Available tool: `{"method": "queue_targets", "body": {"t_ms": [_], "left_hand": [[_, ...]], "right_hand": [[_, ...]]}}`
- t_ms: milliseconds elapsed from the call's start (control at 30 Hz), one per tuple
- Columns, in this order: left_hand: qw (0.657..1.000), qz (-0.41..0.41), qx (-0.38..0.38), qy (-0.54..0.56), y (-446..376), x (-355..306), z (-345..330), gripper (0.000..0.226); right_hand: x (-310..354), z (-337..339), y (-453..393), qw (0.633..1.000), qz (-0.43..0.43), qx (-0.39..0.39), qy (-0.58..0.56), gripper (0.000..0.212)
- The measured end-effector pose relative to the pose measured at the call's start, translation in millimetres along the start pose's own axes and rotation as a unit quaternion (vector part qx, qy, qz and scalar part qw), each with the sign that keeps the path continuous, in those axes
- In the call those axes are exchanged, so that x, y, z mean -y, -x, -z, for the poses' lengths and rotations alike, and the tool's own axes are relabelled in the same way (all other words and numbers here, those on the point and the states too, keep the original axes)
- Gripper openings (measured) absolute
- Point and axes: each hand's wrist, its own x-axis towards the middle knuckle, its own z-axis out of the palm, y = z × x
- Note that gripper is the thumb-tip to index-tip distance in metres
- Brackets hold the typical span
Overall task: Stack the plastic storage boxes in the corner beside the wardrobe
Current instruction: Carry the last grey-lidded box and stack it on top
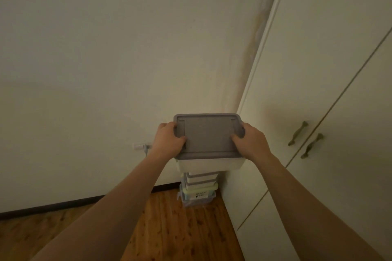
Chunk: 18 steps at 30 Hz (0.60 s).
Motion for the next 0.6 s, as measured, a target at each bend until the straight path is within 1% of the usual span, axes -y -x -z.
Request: {"method": "queue_targets", "body": {"t_ms": [167, 400, 500, 600], "left_hand": [[0.999, 0.013, 0.029, 0.001, -45, 7, -13, 0.057], [0.998, 0.027, 0.056, 0.028, -103, 13, -37, 0.048], [0.996, 0.048, 0.064, 0.033, -127, 15, -55, 0.049], [0.993, 0.082, 0.071, 0.042, -155, 17, -79, 0.046]], "right_hand": [[-11, -24, -50, 1.0, -0.015, 0.027, 0.001, 0.042], [-31, -53, -117, 0.998, -0.025, 0.065, -0.005, 0.042], [-44, -65, -152, 0.997, -0.027, 0.077, -0.012, 0.037], [-62, -80, -192, 0.995, -0.025, 0.095, -0.02, 0.04]]}}
